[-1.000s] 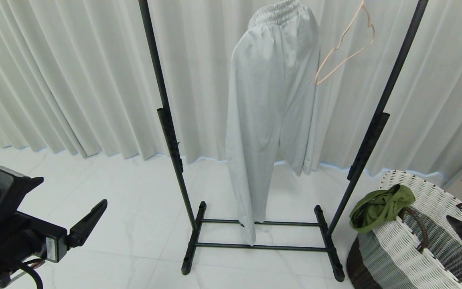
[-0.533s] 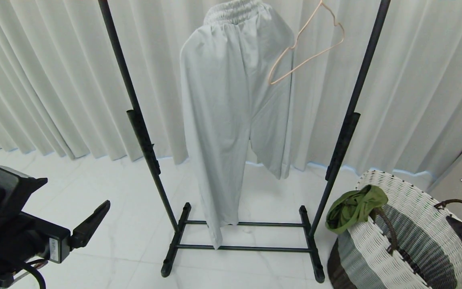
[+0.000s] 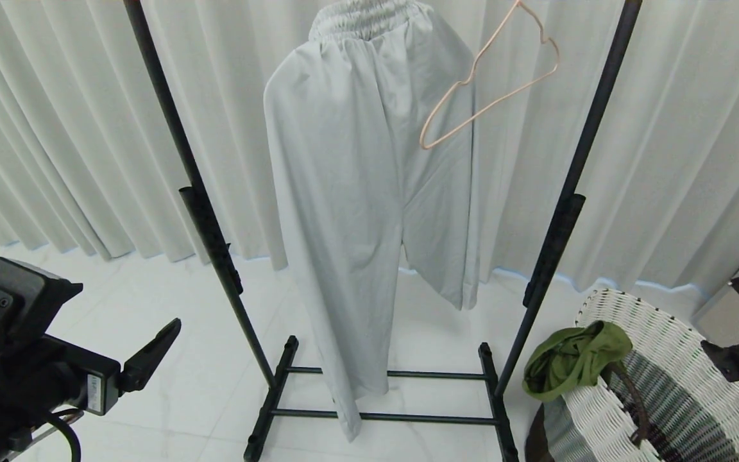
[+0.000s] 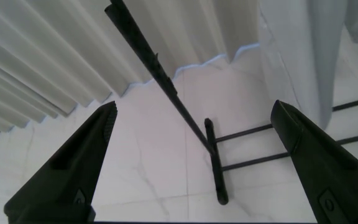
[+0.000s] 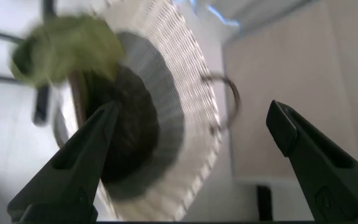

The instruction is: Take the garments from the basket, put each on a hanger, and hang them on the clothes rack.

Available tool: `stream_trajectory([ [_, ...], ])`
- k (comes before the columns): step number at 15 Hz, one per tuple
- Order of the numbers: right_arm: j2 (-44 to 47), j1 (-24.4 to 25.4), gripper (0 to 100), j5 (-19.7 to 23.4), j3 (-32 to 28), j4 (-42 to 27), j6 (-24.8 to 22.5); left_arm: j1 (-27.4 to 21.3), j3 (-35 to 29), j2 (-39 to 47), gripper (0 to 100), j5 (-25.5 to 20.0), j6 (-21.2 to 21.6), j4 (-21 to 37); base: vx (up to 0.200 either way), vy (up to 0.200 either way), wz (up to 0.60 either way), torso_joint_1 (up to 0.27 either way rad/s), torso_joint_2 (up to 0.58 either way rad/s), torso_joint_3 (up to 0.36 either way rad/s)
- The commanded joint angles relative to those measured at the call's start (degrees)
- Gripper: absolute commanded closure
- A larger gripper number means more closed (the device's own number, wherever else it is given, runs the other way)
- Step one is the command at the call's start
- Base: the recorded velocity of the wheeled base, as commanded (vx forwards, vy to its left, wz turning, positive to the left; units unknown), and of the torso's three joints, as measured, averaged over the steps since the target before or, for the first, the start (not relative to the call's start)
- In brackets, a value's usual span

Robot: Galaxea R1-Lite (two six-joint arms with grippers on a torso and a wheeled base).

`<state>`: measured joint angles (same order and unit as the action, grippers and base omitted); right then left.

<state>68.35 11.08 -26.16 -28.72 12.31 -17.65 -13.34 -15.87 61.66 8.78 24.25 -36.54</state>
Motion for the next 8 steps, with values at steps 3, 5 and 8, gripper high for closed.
stream_trajectory([
  [3,3.8,0.0,0,4.4,0.0,0.7,0.4,0.0,-0.8,1.5,0,0.0,0.0,0.0,0.2,0.0,0.0,0.002,0.0,0.002],
  [5,7.2,0.0,0,5.2,-0.1,0.9,2.1,-0.1,-1.0,2.3,0,-0.2,0.0,0.0,0.2,0.0,0.0,0.005,0.0,0.002],
  [8,14.4,0.0,0,5.1,-0.1,2.5,7.5,-0.2,-0.7,2.8,0,-0.2,0.1,0.0,0.067,0.0,0.0,0.001,0.0,0.001],
])
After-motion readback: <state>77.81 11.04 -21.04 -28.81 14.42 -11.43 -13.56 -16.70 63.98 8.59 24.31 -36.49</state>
